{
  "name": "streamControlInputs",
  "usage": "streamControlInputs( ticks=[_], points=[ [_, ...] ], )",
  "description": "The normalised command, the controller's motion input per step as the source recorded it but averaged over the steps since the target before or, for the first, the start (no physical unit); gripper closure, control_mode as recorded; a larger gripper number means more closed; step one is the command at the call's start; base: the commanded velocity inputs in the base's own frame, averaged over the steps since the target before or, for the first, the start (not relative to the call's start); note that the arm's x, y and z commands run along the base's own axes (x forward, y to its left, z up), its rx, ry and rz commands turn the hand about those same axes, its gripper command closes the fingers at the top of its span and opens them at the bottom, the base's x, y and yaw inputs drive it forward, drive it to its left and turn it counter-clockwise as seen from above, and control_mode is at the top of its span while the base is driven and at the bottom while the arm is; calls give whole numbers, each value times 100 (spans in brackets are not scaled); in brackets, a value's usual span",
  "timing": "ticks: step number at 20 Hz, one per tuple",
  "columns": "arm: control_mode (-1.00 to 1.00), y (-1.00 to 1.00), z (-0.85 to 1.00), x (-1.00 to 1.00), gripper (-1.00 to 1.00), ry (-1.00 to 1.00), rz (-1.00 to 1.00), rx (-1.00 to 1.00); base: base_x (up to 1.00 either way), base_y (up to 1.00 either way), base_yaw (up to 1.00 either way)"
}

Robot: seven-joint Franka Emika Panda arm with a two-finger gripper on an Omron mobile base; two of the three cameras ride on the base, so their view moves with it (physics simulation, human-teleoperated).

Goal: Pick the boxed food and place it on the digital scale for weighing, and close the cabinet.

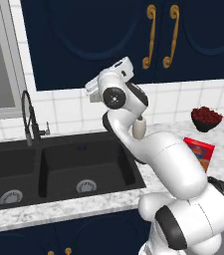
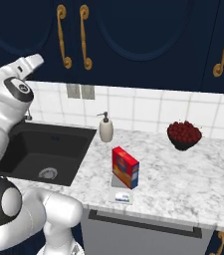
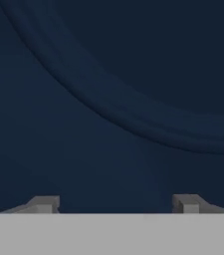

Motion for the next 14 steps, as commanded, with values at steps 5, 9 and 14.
streamControlInputs(
  ticks=[5,9,14],
  points=[
    [-100,-17,6,73,-100,0,17,8,0,0,0],
    [-100,-29,40,56,-100,8,13,1,0,0,0],
    [-100,-26,32,57,-100,6,9,0,0,0,0]
  ],
)
